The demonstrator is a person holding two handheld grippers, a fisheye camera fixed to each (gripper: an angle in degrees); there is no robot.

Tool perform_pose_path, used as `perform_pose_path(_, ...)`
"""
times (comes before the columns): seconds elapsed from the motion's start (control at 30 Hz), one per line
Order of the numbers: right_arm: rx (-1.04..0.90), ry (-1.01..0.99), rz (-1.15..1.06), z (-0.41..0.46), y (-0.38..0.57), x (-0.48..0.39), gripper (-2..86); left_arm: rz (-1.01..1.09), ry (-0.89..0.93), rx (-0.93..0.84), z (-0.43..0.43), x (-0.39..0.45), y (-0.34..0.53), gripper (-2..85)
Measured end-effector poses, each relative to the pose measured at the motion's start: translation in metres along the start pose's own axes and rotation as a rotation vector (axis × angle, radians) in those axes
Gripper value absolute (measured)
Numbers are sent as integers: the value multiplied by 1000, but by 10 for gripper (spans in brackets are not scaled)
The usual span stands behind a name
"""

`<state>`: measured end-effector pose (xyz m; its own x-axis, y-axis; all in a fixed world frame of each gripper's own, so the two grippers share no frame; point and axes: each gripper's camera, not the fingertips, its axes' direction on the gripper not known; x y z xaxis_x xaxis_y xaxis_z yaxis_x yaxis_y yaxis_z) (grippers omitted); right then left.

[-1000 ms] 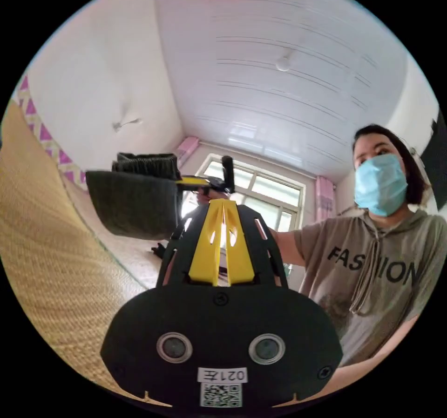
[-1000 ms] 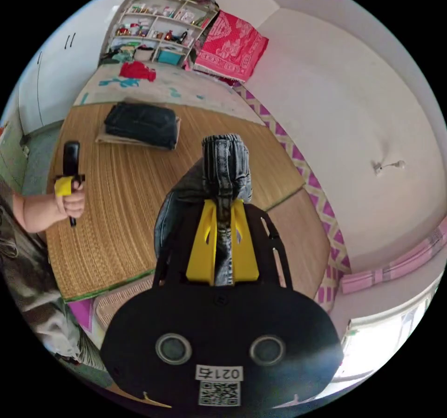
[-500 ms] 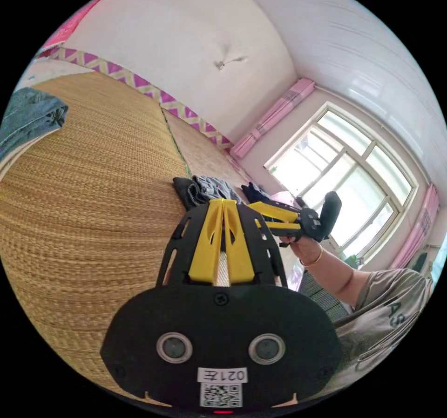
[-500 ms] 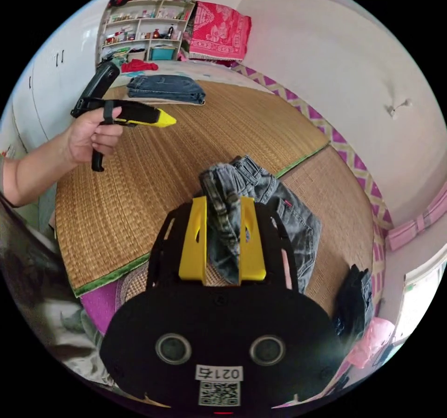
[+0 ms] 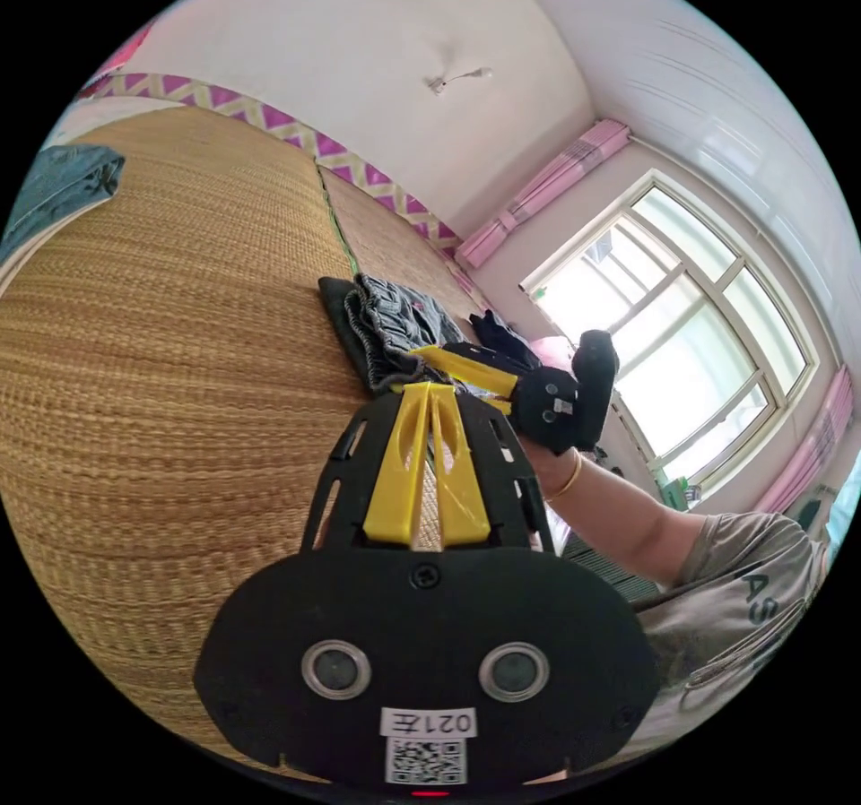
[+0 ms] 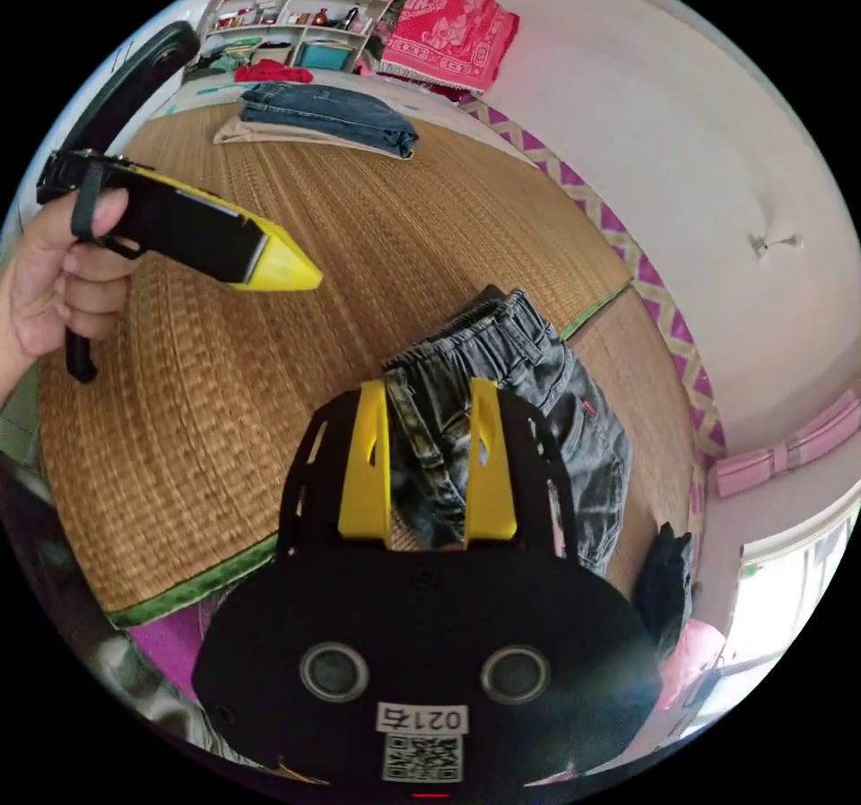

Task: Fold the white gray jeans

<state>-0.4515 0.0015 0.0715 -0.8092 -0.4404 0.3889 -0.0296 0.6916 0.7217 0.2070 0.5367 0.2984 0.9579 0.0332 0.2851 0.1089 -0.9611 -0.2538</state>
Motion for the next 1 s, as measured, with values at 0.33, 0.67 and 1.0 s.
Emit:
perform_pose_path(0.33, 408, -204, 863, -70, 192, 159, 49, 149, -38, -112, 59, 81, -64, -9)
perform_pose_path(0.67, 238, -41, 1365, -20, 438, 166, 65, 313, -143, -246, 177, 190, -110, 3)
perform_pose_path(1.0, 372, -352, 962, 60, 348, -142, -4, 644, -267, -357, 295, 318, -120, 57)
